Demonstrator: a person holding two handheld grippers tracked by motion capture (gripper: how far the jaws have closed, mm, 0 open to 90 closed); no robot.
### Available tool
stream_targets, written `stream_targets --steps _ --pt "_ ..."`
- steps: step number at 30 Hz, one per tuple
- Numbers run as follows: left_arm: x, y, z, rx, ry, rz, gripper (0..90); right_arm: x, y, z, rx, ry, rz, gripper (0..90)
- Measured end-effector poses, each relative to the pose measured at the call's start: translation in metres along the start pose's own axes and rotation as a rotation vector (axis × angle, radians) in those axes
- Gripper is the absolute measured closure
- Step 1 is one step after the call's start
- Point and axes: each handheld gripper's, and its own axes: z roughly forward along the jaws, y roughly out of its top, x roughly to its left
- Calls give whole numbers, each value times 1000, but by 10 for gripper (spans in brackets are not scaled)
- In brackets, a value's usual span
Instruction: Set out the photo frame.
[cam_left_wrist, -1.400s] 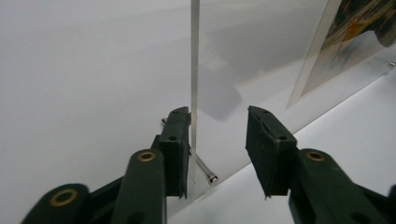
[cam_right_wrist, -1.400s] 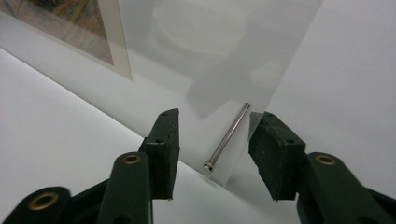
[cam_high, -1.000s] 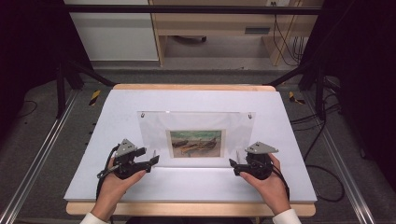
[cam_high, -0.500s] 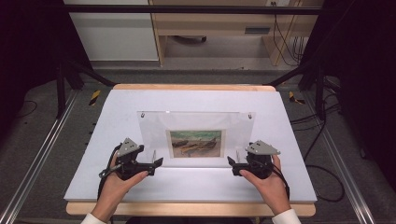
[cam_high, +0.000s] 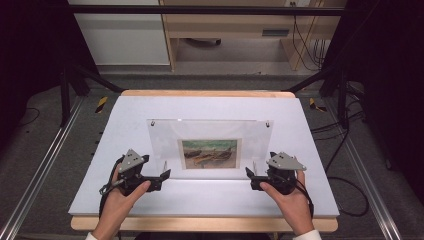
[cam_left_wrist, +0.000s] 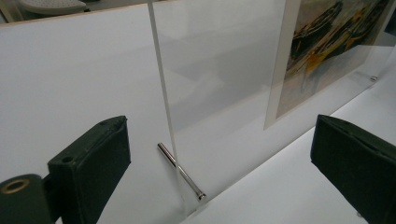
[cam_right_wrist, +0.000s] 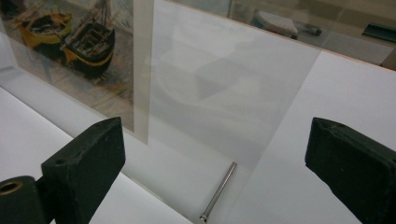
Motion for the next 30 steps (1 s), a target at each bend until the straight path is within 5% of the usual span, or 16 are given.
stream_targets --steps 17,30 --pt "0 1 -27 -18 -4 5 43 7 5 -23 -28 10 1 56" --pt "21 -7 -46 -3 85 54 53 -11 -7 -43 -35 -18 26 60"
